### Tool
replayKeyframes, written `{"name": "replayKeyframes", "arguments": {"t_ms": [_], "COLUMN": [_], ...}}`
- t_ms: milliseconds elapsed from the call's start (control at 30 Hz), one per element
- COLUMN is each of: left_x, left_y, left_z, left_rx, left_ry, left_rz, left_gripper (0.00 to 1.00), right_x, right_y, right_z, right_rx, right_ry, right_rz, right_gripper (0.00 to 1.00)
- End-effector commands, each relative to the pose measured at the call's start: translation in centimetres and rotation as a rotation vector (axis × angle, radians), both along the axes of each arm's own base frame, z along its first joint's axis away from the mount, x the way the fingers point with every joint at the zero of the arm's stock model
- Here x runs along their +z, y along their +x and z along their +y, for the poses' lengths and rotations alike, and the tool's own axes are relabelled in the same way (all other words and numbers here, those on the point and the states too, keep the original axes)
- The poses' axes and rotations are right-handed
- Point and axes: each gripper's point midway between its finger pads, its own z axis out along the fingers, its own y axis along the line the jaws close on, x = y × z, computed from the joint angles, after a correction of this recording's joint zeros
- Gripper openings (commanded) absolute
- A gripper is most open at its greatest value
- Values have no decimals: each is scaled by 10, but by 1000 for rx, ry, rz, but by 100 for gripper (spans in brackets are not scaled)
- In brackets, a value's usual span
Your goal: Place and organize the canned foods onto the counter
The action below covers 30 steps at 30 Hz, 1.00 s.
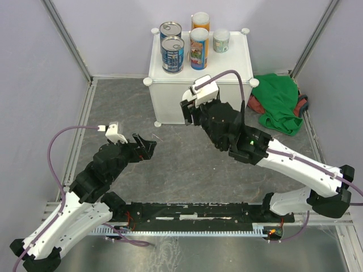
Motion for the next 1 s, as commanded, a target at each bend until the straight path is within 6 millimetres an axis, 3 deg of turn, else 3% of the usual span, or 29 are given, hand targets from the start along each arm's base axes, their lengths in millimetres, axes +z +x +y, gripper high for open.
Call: {"name": "replayKeyframes", "arguments": {"t_ms": [0, 267, 400, 700, 967], "left_x": [20, 21, 21, 26, 27], "left_y": [3, 3, 4, 6, 7], "left_z": [-3, -2, -2, -3, -7], "left_rx": [16, 15, 11, 5, -9], "left_ry": [-60, -52, -51, -37, -37], "left_rz": [-32, -41, -46, -67, -70], "left_gripper": [99, 99, 99, 99, 99], "right_x": [54, 79, 82, 68, 58], "right_y": [18, 73, 107, 180, 213], "right_z": [-17, -59, -74, -92, -102], "right_rx": [-27, -146, -187, -254, -297], "right_ry": [101, 145, 163, 173, 168], "right_rz": [-73, -85, -58, 2, 22], "right_gripper": [2, 2, 2, 2, 2]}}
